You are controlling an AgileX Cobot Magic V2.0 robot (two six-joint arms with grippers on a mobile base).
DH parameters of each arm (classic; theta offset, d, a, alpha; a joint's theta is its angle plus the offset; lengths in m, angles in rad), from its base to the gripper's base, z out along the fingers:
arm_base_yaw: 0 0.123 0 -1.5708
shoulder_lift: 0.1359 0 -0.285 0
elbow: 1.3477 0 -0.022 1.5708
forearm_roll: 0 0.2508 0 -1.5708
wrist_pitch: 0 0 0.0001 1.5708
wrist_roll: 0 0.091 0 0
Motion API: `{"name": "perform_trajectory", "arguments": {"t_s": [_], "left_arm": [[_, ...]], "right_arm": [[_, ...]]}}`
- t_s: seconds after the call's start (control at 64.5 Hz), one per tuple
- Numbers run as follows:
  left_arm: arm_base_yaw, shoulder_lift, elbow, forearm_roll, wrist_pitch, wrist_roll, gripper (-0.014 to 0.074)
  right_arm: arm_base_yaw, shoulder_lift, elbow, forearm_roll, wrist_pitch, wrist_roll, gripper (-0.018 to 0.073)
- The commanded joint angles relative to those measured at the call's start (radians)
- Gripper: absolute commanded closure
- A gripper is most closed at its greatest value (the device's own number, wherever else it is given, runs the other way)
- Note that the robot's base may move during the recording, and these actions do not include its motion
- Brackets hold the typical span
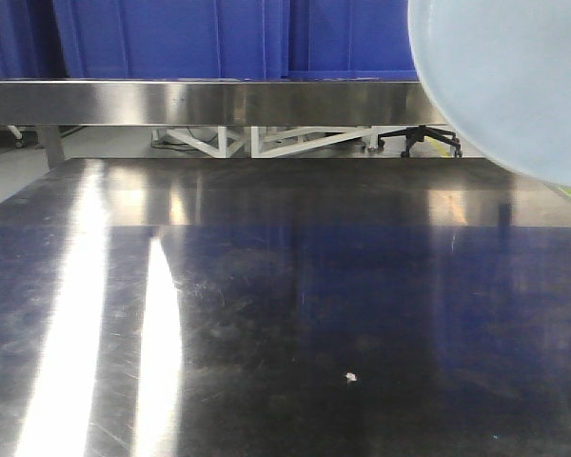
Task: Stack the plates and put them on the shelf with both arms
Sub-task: 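Drive the base to the blue-bin shelf holding the plates in the right gripper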
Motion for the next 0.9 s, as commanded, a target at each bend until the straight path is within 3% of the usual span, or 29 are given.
{"name": "perform_trajectory", "arguments": {"t_s": [0.0,0.884], "left_arm": [[0.000,0.003,-0.028,-0.002,-0.082,-0.002,0.0514],[0.000,0.003,-0.028,-0.002,-0.082,-0.002,0.0514]], "right_arm": [[-0.003,-0.003,-0.032,-0.007,-0.120,0.001,0.0510],[-0.002,-0.002,-0.032,-0.007,-0.115,0.001,0.0510]]}}
